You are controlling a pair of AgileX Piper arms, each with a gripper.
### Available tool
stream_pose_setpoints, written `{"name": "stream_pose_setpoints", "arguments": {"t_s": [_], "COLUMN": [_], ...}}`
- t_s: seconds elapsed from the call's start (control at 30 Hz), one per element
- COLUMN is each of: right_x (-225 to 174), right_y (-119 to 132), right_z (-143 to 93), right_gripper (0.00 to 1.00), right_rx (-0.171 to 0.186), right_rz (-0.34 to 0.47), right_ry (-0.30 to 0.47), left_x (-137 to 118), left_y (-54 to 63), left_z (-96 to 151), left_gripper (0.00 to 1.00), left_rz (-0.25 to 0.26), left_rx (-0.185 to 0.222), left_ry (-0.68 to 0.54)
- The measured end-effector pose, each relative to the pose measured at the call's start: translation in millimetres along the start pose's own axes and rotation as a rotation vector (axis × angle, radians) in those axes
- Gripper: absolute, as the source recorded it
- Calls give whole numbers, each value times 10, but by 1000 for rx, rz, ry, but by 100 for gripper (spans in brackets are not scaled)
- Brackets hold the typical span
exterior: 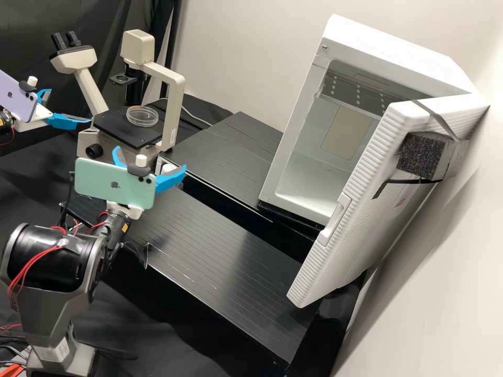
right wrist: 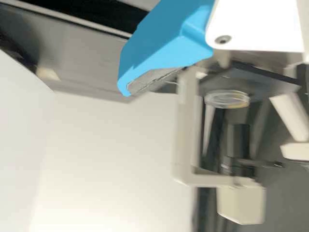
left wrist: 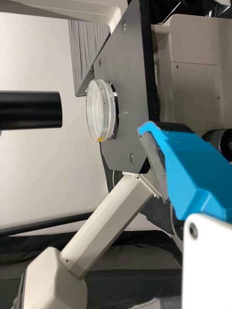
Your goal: Move the petri dish to the bench.
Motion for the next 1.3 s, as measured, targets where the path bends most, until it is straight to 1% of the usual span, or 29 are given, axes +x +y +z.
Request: {"name": "stream_pose_setpoints", "arguments": {"t_s": [0.07,0.17,0.27,0.43,0.5,0.7,0.77,0.83,1.0,1.3], "right_x": [55,146,265,487,573,852,959,1079,1317,1737], "right_y": [-15,-59,-117,-248,-296,-449,-495,-536,-579,-724], "right_z": [-133,-283,-420,-573,-603,-657,-676,-679,-686,-617], "right_gripper": [100,100,100,100,100,100,100,100,100,100], "right_rx": [-6,-19,-44,-93,-105,-98,-85,-59,-13,9], "right_rz": [12,10,-4,-50,-66,-119,-132,-139,-130,-146], "right_ry": [29,63,83,88,87,72,77,78,76,16], "left_x": [0,0,0,0,0,0,0,0,0,0], "left_y": [0,0,0,0,0,0,0,0,0,0], "left_z": [0,0,0,0,0,0,0,0,0,0], "left_gripper": [100,100,100,100,100,100,100,100,100,100], "left_rz": [0,0,0,0,0,0,0,0,0,0], "left_rx": [0,0,0,0,0,0,0,0,0,0], "left_ry": [0,0,0,0,0,0,0,0,0,0]}}
